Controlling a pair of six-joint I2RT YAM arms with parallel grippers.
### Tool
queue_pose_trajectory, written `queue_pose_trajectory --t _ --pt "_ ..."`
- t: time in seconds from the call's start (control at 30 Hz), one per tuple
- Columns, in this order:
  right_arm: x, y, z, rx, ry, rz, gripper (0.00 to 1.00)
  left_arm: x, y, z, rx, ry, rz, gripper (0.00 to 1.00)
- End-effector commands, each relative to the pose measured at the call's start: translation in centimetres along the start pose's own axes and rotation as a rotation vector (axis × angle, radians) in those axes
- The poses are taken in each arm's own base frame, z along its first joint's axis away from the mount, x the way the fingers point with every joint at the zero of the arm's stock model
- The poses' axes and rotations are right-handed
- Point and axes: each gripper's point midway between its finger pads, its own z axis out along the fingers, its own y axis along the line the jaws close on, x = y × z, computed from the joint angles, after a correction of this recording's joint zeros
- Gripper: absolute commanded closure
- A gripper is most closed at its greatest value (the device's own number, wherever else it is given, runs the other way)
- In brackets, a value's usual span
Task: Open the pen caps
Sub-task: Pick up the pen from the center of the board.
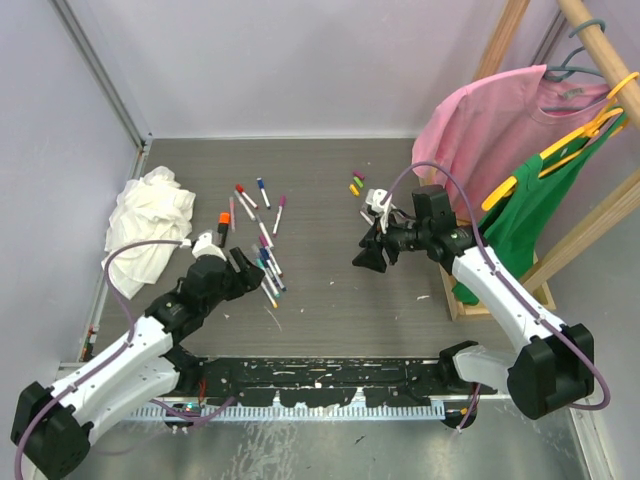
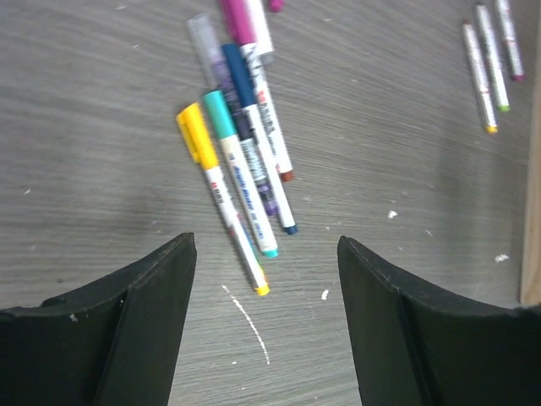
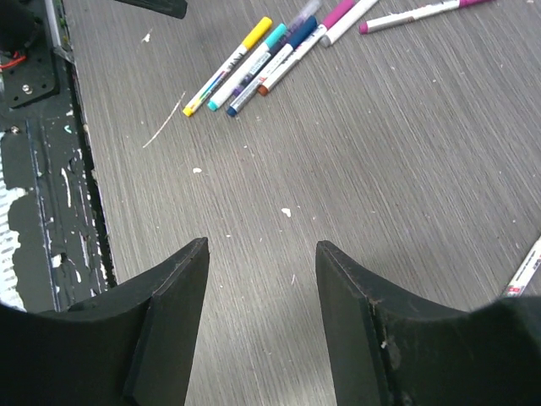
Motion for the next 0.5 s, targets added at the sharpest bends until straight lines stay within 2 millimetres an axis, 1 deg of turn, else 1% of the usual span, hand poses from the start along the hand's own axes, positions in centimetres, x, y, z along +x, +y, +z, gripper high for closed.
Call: queue_pose_trajectory --t 0.0,0.07,0.1,0.17,0.2,0.23,0.33,0.4,0.47 --pt "-2.2 -1.0 -0.6 0.060 -0.019 -0.064 0.41 -1.4 1.4 0.1 -0.183 -0.077 -0.132 0.34" --pt "-2.3 -1.1 -0.8 0.072 -0.021 -0.070 0.41 -1.4 2.0 0.3 -0.251 -0.095 -0.143 0.42" --pt "-2.3 -1.1 -0.8 0.075 -0.021 -0.072 0.41 -1.3 2.1 0.4 -0.278 -0.097 -0.141 0.44" --pt "-2.4 -1.2 -0.9 0.079 -0.020 -0.074 0.41 -1.3 1.9 0.8 -0.313 -0.094 -0.125 0.49" --pt "-2.3 -1.2 -0.9 0.081 -0.018 -0.073 0.41 -1.6 1.5 0.9 -0.328 -0.097 -0.121 0.52" --pt "-2.3 -1.3 -0.8 0.082 -0.016 -0.071 0.41 -1.6 1.6 1.0 -0.358 -0.100 -0.110 0.55" --pt "-2.2 -1.4 -0.8 0.084 -0.013 -0.071 0.41 -1.4 2.0 1.4 -0.449 -0.104 -0.111 0.58" --pt "-2.2 -1.4 -0.8 0.086 -0.011 -0.072 0.40 -0.9 2.2 1.8 -0.497 -0.087 -0.121 0.60" --pt "-2.1 -1.5 -0.7 0.087 -0.007 -0.071 0.40 -0.2 2.0 2.5 -0.513 -0.060 -0.119 0.61"
